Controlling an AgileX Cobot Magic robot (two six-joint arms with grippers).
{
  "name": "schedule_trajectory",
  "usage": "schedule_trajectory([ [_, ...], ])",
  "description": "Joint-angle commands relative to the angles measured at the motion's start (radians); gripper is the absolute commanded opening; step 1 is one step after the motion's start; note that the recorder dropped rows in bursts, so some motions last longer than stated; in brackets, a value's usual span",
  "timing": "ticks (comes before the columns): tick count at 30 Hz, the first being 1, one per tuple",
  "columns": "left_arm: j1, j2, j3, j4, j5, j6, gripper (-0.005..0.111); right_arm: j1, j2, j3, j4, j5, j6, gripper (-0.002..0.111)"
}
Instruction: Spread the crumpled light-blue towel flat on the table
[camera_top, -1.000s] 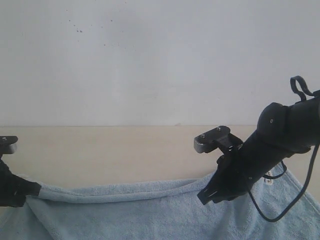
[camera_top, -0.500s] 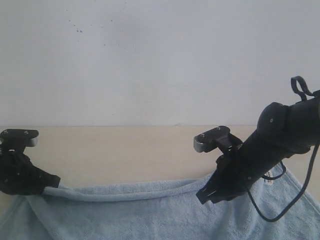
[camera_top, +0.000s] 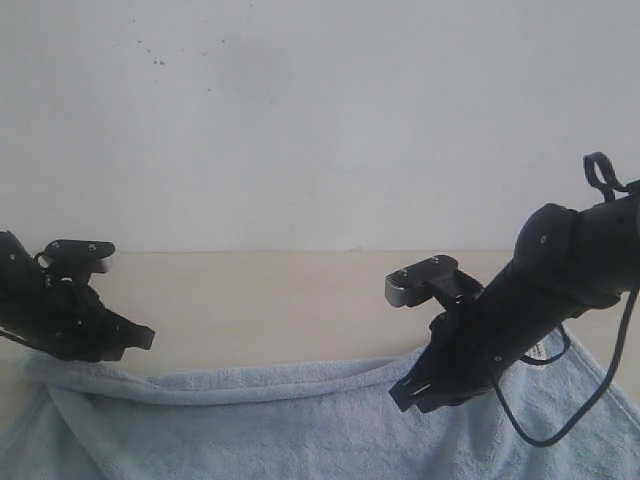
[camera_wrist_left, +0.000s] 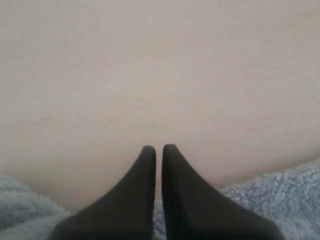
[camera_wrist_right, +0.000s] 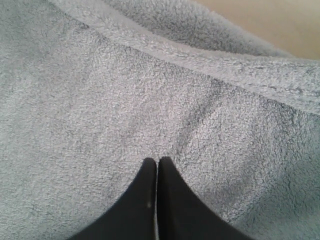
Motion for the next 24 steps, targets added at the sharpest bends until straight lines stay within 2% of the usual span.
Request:
schedule_trajectory([
  [1,-0.015,-0.077,-0.014,-0.007,0.046,0.077,0.004,0.002,-0.003,0.001,0.013,0.004,-0.030,0.000],
  [5,-0.015,-0.174,-0.014,0.008,0.118,0.176,0.017,0.002,-0.003,0.001,0.025,0.004,-0.030,0.000],
  [7,-0.015,-0.215,-0.014,0.068,0.201,0.251,0.030,0.002,-0.003,0.001,0.032,0.006,-0.030,0.000],
  [10,-0.015,-0.256,-0.014,0.228,0.245,0.199,0.048,0.002,-0.003,0.001,0.047,0.006,-0.038,0.000],
  [12,-0.015,-0.261,-0.014,0.332,0.257,0.145,0.053,0.002,-0.003,0.001,0.058,0.008,-0.046,0.000],
  [16,-0.015,-0.251,-0.014,0.431,0.305,0.133,0.053,0.002,-0.003,0.001,0.085,0.012,-0.071,0.000],
  [24,-0.025,-0.185,-0.014,0.431,0.324,0.165,0.053,0.002,-0.003,0.001,0.162,0.014,-0.140,0.000],
])
